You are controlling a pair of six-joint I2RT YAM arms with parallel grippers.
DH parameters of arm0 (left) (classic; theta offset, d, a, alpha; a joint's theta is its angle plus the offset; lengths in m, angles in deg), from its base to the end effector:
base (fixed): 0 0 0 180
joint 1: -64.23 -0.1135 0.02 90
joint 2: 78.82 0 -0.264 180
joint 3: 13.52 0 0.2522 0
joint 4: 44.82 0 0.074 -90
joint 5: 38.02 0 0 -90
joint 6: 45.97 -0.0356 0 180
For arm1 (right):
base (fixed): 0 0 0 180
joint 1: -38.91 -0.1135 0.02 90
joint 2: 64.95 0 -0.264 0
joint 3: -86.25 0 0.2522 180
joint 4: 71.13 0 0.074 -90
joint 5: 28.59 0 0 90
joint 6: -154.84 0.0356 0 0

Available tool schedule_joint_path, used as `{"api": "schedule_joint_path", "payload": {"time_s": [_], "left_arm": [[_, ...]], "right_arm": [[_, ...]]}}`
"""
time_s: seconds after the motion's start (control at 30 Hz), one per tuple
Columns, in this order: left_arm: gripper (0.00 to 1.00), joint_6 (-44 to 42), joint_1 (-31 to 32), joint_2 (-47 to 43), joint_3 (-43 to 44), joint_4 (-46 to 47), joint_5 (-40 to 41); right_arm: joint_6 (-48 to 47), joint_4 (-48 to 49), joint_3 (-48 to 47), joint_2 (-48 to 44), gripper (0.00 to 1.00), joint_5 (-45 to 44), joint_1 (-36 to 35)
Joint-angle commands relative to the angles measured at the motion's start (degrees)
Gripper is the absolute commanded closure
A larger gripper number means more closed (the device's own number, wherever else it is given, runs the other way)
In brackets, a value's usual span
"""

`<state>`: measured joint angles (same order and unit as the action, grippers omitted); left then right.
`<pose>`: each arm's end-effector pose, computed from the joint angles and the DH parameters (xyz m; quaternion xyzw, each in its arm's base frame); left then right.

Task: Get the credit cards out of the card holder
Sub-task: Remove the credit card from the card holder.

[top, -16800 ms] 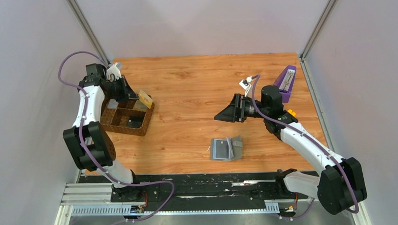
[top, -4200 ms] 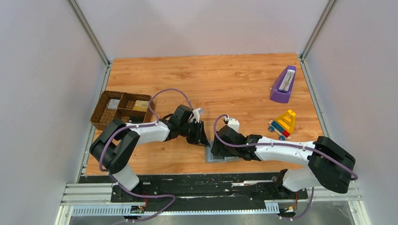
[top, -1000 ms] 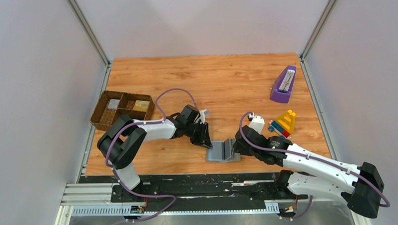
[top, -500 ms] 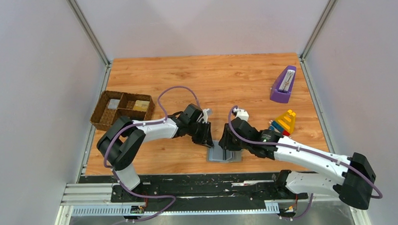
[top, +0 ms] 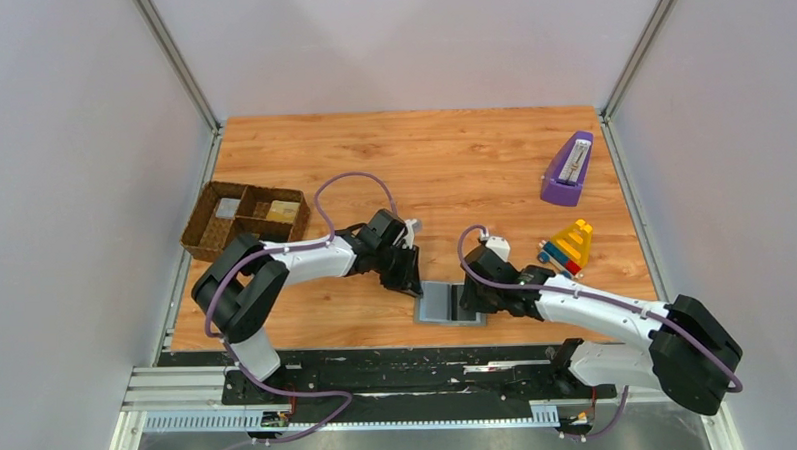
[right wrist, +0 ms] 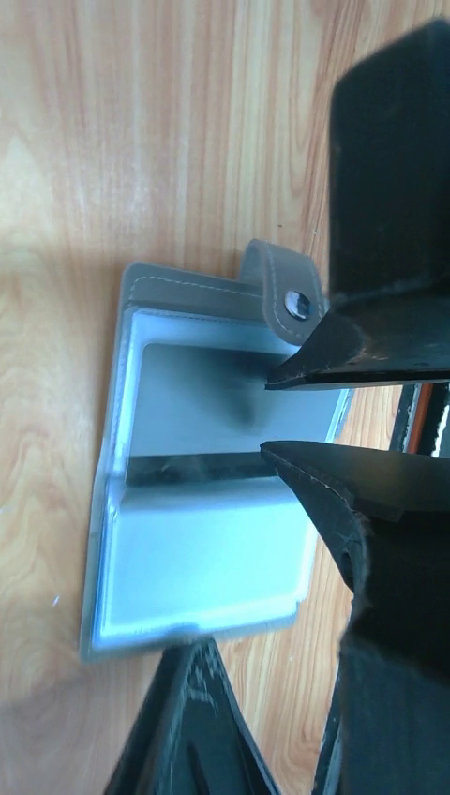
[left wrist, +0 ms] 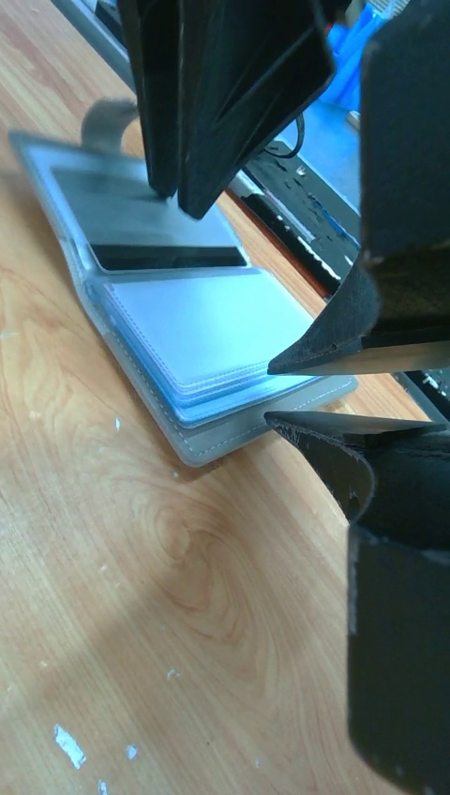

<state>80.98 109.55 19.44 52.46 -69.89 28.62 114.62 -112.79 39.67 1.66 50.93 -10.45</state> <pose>0.2211 -0.2436 0.1502 0.1253 0.9332 -0.3274 0.0795 0.1377 0.1505 0.1735 0.0259 0.9655 0.1279 0.2253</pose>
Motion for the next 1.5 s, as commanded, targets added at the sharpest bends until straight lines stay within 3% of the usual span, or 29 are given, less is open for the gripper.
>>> {"api": "schedule_joint_path", "payload": {"time_s": [0.0,0.33,0.7,1.47], "left_arm": [[0.72,-0.31,1.44,-4.32,4.09,-0.73,0.81],[0.72,5.21,6.0,-2.69,4.7,8.07,-0.3],[0.73,9.11,7.05,5.4,1.94,20.62,-1.46],[0.68,13.15,9.79,8.51,4.12,11.66,6.59]], "right_arm": [[1.77,4.58,2.37,-0.97,0.73,0.44,0.37],[2.04,7.65,6.06,-3.11,0.76,0.78,1.76],[2.75,9.5,9.25,-5.93,0.76,2.49,3.0],[4.44,10.85,11.55,-7.78,0.76,2.7,3.77]]}}
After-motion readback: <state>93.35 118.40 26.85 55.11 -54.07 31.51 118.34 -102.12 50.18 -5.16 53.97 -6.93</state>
